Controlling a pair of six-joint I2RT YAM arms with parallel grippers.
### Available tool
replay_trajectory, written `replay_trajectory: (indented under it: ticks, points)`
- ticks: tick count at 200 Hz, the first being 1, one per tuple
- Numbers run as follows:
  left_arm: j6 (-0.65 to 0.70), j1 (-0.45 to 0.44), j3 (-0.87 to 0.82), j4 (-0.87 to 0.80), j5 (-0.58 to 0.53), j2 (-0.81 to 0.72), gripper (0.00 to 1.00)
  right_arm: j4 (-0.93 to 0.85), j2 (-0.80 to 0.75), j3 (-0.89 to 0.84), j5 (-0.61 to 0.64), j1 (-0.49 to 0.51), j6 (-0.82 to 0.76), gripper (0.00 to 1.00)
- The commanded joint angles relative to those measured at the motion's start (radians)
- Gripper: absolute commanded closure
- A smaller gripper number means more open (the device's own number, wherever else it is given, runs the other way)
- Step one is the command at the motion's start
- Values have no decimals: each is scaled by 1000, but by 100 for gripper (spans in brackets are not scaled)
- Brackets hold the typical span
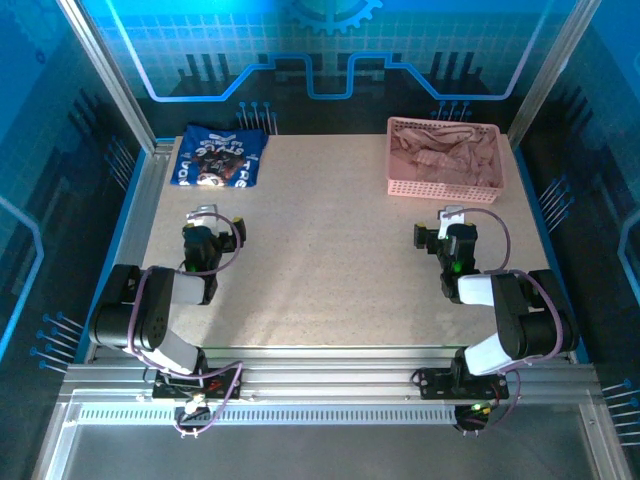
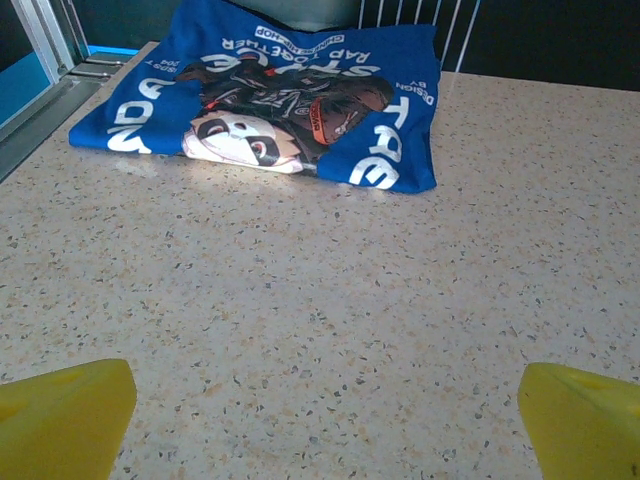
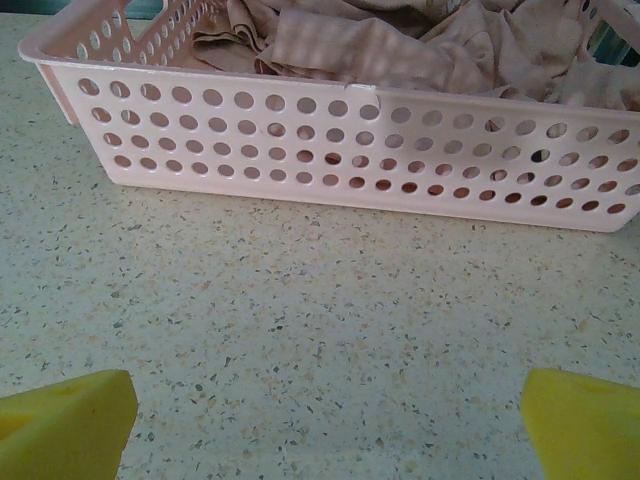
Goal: Fold and stack the t-shirts
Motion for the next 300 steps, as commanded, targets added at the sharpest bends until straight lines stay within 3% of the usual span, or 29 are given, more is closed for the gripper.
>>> replay_trajectory:
  ticks: [1, 13, 29, 48, 66, 88, 113, 132, 160, 206, 265, 300]
  points:
    - [62, -38, 43, -152, 7, -136, 1, -172, -87, 80, 15, 50, -48, 0]
    - [71, -65, 98, -338, -5, -258, 1, -445, -177, 179, 110, 89, 13, 0]
    - [26, -112, 209, -624, 15, -402, 1, -628, -333, 199, 129, 135, 102, 0]
    - [-67, -195, 333, -883, -25, -515, 1, -898, -503, 263, 77, 219, 165, 0]
    - [-224, -240, 493, -1158, 32, -550, 1, -1200, -580, 400, 46, 259, 249, 0]
    - [-371, -245, 716, -1438, 172, -482, 1, -1466, -572, 596, -67, 210, 241, 0]
    - [-406, -251, 951, -1635, 317, -333, 1, -1647, -397, 871, -266, 39, 174, 0]
    - [-425, -267, 1042, -1651, 388, -258, 1, -1727, -209, 1062, -279, -42, 100, 0]
    - [-425, -314, 1078, -1611, 403, -208, 1, -1762, 60, 1299, -349, -100, 35, 0]
    - [-432, -341, 900, -1472, 463, -318, 1, -1731, 439, 1577, -394, -144, 78, 3]
    - [-436, -337, 779, -1553, 383, -489, 1, -1754, 879, 1961, -357, -160, 183, 7]
    - [-449, -318, 768, -1623, 314, -535, 1, -1760, 1064, 2129, -282, -170, 265, 7]
